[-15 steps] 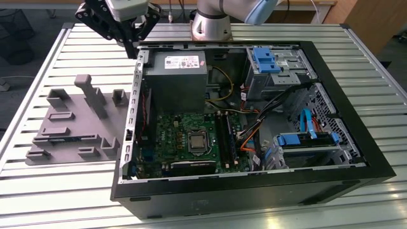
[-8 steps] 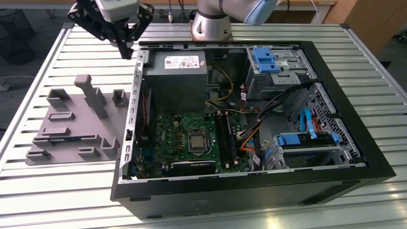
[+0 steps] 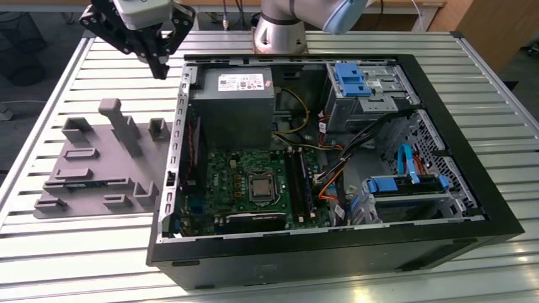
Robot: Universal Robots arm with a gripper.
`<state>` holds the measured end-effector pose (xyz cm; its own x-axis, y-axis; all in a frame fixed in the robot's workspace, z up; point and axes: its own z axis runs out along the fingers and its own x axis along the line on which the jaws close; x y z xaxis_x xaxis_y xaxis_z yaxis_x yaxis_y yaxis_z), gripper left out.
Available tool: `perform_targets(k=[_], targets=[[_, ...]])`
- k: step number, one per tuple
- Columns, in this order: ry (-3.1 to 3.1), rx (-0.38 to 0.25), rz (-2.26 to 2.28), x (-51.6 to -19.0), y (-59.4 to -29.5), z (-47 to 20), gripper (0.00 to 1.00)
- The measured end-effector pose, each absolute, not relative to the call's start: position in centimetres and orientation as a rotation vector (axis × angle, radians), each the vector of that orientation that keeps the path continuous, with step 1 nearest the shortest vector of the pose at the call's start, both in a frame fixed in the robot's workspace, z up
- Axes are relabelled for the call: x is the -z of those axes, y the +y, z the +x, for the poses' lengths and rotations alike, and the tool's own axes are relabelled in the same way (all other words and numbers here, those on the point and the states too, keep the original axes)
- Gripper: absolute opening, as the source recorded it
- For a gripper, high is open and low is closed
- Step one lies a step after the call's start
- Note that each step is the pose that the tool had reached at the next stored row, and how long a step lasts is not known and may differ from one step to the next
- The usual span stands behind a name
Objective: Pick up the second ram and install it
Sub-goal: 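Reach for the second ram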
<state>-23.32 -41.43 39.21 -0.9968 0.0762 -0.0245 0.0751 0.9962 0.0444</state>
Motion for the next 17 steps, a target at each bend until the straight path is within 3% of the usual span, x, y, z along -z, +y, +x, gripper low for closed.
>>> perform_targets(k=[17], targets=[[3.113, -0.068, 0.118, -39.1, -41.5, -25.2, 0.11]])
